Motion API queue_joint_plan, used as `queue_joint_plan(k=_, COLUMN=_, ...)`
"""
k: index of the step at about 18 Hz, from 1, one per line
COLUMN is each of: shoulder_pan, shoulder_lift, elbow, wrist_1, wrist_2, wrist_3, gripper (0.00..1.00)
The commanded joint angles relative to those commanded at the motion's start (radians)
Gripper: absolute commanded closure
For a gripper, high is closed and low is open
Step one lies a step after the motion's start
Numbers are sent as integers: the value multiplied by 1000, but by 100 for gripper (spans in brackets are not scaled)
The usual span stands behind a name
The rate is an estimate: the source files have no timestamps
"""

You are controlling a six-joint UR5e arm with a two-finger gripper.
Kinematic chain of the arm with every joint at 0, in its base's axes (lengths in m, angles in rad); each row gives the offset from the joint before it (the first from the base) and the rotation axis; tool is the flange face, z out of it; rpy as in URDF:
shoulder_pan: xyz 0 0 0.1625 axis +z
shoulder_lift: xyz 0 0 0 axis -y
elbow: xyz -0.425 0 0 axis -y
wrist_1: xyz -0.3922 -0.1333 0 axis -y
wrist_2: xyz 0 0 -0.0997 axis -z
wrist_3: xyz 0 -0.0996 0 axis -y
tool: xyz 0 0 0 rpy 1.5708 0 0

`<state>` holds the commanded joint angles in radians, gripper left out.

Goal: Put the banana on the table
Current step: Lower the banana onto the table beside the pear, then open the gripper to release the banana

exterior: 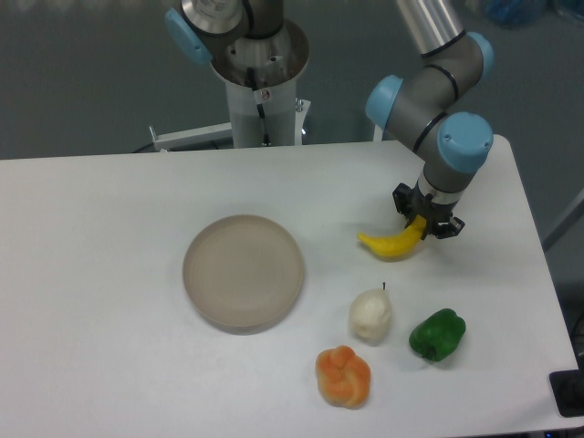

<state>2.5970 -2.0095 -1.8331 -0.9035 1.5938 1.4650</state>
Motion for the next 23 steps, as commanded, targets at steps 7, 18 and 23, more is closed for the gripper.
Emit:
queue_joint_plan(k=7, shoulder_pan=2, shoulder_lift=0, elbow=0, wrist_1=2, wrist_2=0, wrist_3=-2, gripper=51)
queue_joint_plan(k=18, shoulder_pan=-3, shoulder_lift=20, elbow=60, wrist_1=3, wrist_2=-5, wrist_3=-8, gripper=2)
queue_joint_plan(k=23, shoulder_pan=-20, shoulder_lift=44, elbow=113, wrist_1=9, wrist_2=-17, wrist_3=-17, gripper=0)
